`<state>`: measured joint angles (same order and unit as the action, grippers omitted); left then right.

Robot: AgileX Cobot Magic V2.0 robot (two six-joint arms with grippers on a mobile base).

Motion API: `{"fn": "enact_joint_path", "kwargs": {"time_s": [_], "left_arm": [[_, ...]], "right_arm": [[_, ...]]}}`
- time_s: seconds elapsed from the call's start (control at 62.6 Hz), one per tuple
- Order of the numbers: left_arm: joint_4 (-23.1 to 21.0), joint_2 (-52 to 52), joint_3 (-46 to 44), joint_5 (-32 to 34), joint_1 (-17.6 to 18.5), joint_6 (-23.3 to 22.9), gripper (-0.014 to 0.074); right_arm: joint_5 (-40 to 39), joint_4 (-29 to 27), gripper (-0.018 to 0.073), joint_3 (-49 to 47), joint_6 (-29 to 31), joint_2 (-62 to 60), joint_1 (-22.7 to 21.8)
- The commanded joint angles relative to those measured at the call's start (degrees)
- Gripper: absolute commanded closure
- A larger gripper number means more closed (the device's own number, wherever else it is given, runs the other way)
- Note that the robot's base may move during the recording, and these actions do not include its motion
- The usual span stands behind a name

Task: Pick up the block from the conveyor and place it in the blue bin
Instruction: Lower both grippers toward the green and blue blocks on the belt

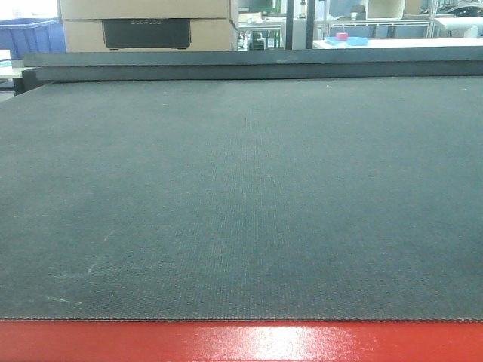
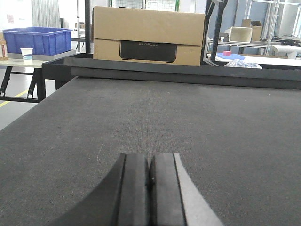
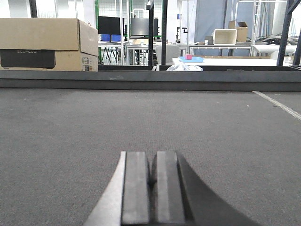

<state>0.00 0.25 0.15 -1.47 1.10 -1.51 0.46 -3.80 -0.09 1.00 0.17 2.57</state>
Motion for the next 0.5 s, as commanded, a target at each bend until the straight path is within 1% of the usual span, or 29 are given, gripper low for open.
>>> {"fn": "enact_joint_path", "kwargs": {"time_s": [0.0,0.479], "left_arm": [[0.0,-0.3,-0.1,0.7,-0.1,-0.5,0.0707],[0.0,-0.3,-0.1,0.7,-0.1,-0.5,0.0707]], "right_arm": [[-1.0,0.0,0.0728,0.1,0.0,-0.2,-0.2],[-1.0,0.0,0.0728,0.1,0.0,-0.2,-0.2]]}}
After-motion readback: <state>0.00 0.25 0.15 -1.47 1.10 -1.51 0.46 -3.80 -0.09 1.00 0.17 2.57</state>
